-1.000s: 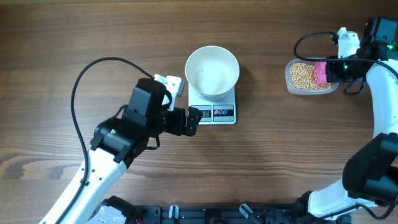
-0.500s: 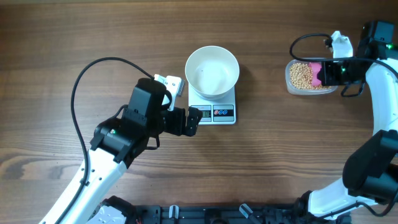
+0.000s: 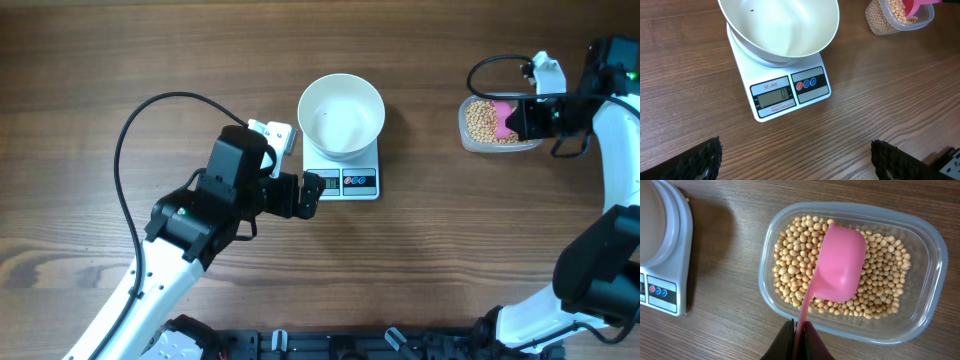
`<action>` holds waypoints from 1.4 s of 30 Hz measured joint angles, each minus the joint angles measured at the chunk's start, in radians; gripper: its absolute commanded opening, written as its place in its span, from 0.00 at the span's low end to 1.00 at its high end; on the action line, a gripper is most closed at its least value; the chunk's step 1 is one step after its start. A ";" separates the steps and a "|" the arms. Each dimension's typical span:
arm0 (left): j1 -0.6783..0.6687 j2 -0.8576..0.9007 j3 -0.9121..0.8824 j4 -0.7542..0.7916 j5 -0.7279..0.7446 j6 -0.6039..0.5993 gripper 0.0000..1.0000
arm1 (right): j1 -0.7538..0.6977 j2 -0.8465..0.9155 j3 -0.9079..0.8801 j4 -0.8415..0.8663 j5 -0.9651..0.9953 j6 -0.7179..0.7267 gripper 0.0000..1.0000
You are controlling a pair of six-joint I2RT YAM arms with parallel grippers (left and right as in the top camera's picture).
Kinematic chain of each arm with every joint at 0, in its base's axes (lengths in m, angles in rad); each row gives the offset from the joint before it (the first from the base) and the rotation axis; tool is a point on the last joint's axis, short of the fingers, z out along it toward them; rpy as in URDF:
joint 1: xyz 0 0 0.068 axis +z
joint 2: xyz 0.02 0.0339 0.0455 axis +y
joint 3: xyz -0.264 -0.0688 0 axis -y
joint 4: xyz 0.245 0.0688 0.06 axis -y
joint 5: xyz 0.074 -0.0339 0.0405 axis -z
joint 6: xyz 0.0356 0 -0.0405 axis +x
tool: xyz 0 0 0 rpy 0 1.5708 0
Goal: Scoop item into bowl and weigh 150g on scale
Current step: 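Lower the pink scoop with the right gripper into the soybean tub, then drag the scoop through the soybeans with the right gripper to fill it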
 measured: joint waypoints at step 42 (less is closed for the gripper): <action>0.000 0.000 0.000 0.000 0.000 0.000 1.00 | -0.205 0.086 0.000 -0.061 -0.367 0.109 0.04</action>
